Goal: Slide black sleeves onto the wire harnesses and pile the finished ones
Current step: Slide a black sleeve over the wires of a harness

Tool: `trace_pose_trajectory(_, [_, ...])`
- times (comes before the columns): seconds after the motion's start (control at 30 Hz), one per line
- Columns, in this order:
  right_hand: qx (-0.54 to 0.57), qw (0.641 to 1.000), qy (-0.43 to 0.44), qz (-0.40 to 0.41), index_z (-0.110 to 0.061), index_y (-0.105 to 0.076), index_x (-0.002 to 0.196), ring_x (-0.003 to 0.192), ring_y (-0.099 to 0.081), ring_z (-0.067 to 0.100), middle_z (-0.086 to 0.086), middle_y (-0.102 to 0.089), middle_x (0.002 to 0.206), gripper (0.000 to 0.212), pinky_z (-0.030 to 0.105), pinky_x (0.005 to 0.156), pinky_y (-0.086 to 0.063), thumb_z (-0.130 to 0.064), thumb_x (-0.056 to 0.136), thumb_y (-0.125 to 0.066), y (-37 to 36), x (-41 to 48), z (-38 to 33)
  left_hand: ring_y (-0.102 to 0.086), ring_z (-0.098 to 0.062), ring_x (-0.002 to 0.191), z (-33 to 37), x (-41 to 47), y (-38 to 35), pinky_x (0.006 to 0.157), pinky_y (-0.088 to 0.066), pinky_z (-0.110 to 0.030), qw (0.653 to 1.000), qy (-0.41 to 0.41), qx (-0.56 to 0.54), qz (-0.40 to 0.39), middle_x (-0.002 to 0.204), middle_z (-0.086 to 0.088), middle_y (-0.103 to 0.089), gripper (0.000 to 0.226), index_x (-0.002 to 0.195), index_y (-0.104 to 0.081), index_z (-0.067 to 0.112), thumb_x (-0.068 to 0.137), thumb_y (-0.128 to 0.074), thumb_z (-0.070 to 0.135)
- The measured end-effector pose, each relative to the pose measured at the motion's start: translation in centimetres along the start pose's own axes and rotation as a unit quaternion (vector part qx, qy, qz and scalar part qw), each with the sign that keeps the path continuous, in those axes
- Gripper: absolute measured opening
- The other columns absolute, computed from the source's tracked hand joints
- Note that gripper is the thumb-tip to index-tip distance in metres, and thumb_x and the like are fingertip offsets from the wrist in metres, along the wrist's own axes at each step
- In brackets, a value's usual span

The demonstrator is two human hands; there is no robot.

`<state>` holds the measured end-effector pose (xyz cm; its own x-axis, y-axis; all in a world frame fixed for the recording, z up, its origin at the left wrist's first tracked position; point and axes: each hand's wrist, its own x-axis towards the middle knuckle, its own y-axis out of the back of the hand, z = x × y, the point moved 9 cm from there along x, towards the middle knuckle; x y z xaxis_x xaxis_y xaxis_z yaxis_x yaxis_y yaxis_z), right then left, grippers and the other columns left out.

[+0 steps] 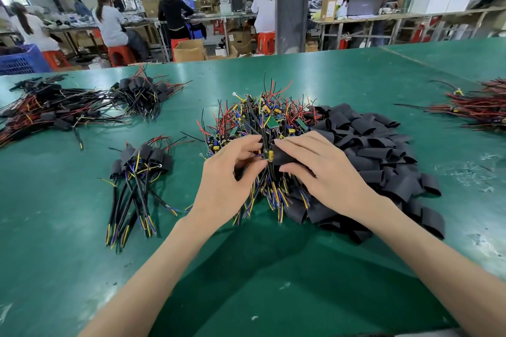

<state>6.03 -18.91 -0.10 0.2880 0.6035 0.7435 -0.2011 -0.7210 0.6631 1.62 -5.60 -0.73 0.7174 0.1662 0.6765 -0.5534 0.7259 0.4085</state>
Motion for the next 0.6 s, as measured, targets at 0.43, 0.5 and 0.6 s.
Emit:
trace_pose_trajectory(0.43, [0.018,0.999,0.001,-0.031,0.004,-0.061,0.119,0.092,-0.059,0.031,0.012,-0.066,0.110,0.042,0.034,0.089,-0.042,-0.019,0.084,-0.065,-0.4,0.1,-0.5,-0.058,-0.008,0.074,1.0,0.0,0.3,0.072,-0.046,-0.016,0.997,-0.052,0.046,0.022,0.082,-0.006,-0.068,0.013,0.090,-0.075,0.004,0.077,-0.073,-0.001])
trace_pose_trajectory(0.5, [0.022,0.999,0.001,-0.025,0.004,-0.062,0.118,0.092,-0.059,0.031,0.011,-0.066,0.110,0.042,0.035,0.088,-0.043,-0.018,0.082,-0.068,-0.4,0.1,-0.5,-0.059,-0.012,0.073,1.1,0.0,0.2,0.071,-0.047,-0.021,0.997,-0.060,0.047,0.023,0.082,-0.009,-0.068,0.014,0.090,-0.075,0.002,0.077,-0.073,-0.002])
trace_pose_trajectory(0.6, [0.023,1.000,0.003,-0.013,0.003,-0.063,0.116,0.092,-0.060,0.029,0.010,-0.067,0.108,0.042,0.035,0.087,-0.044,-0.019,0.081,-0.070,-0.3,0.1,-0.4,-0.060,-0.011,0.075,1.2,-0.1,0.2,0.072,-0.048,-0.021,0.996,-0.070,0.049,0.025,0.083,-0.007,-0.070,0.014,0.090,-0.075,0.003,0.076,-0.073,-0.002])
